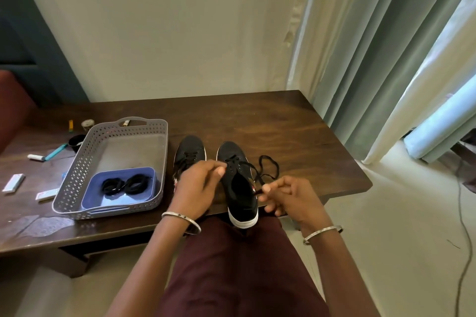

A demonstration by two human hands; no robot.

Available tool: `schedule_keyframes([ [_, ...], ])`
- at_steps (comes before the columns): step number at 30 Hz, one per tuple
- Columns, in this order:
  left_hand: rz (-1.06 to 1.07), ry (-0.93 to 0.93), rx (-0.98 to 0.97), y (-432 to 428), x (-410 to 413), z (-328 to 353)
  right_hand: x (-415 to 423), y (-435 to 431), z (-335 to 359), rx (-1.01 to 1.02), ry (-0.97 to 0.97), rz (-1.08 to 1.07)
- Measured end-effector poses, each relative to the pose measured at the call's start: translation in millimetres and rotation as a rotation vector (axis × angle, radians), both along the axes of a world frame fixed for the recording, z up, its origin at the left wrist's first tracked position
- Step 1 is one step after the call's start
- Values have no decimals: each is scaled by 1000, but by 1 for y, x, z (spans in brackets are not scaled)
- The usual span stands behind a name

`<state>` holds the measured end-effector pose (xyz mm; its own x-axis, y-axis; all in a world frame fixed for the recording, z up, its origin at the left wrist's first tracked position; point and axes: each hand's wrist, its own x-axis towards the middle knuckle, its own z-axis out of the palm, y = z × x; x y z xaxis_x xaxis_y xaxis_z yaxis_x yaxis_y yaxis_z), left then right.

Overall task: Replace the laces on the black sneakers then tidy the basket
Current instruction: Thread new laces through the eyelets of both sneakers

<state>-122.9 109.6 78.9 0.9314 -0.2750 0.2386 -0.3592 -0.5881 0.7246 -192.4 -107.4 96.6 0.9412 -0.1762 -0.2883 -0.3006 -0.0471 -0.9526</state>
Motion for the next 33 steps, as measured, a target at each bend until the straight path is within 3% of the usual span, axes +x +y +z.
schedule_keyframes([
  [3, -211, 136, -216, -28, -8, 2, 10, 19, -5, -158, -50, 24],
  [6, -267, 304, -294, -43, -6, -5, 20, 28, -12, -212, -127, 8],
  [11, -212, 385, -354, -37, 11, -24, 37, 24, -20, -3, -87, 50],
  [19, -158, 399, -176, -26, 45, -33, 70, 27, -42, -143, -142, -68],
  [21, -46, 357, -139, -27, 55, -38, 80, 27, -52, -144, -151, -52],
  [25, 252, 225, -93, -34, 73, -50, 105, 21, -73, -404, -154, -91],
  [30, 340, 217, -81, -54, 90, -64, 127, 22, -87, -748, -52, 184],
  [33, 350, 255, -51, -64, 97, -75, 132, 26, -93, -848, -58, 161],
])
